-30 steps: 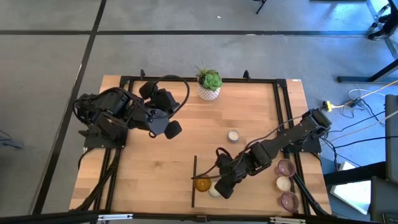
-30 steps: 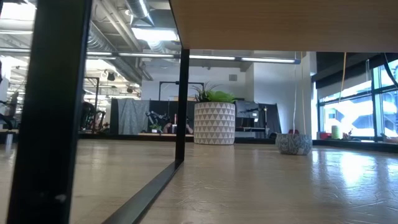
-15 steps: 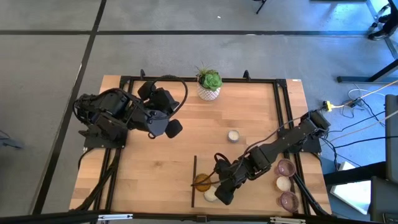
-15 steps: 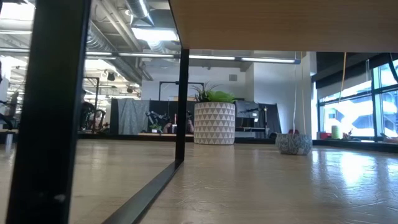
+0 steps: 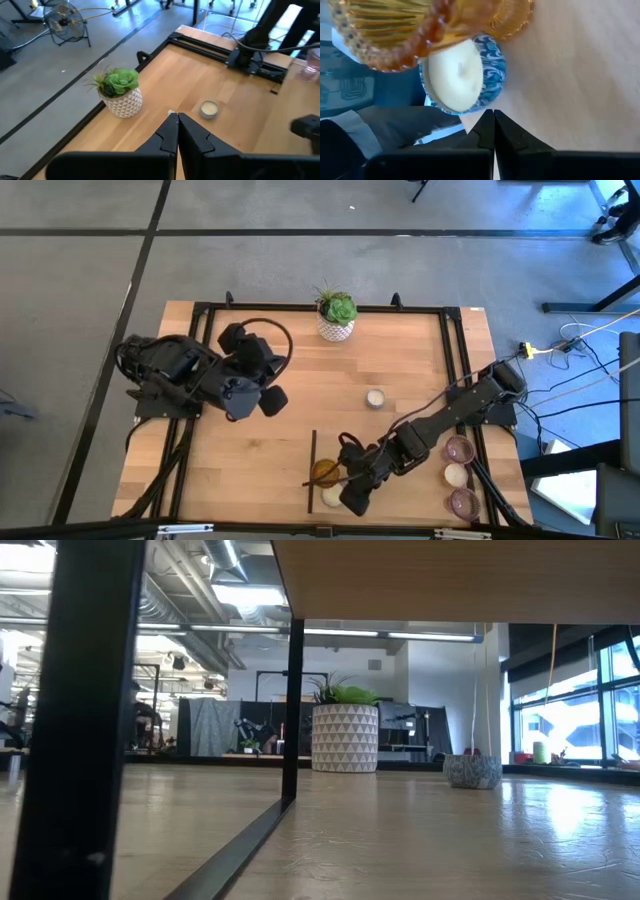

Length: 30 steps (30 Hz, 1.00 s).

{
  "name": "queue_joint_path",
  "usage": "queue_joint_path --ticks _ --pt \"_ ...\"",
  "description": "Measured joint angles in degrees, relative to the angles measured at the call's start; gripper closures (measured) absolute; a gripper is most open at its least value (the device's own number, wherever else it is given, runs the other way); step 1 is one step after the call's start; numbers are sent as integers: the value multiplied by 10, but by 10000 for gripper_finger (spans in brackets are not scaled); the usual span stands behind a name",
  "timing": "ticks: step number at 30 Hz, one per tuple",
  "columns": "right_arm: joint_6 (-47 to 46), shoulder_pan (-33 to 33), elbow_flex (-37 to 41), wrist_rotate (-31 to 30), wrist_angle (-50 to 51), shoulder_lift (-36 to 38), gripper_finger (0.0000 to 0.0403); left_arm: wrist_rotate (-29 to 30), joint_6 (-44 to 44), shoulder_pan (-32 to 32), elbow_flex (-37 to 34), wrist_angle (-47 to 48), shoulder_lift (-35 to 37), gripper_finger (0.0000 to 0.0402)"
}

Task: Pick & Place candle stick holders
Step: Put the dark blue scented candle on the shelf aligned with the yellow glass candle holder

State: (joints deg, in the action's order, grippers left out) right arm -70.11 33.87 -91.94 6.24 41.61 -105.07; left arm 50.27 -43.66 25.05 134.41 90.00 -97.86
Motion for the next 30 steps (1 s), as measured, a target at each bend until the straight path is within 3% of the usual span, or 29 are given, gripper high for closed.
queue_joint_path --ticks 5,8,17,22,26,30 --pt "-2 6 -4 -4 -3 0 403 -4 -7 31 0 0 0 399" --pt "-8 15 -4 -5 11 8 403 -42 3 52 0 -13 -2 400" --pt "-24 81 -42 -97 109 40 403 -123 122 98 0 -211 -76 400" --pt "-42 119 -49 -159 132 40 403 -213 180 86 0 -336 -137 399" --pt "-73 131 -49 -187 141 40 403 -269 183 78 0 -380 -180 399" --pt "-77 140 -49 -191 143 40 403 -271 187 82 3 -392 -209 399"
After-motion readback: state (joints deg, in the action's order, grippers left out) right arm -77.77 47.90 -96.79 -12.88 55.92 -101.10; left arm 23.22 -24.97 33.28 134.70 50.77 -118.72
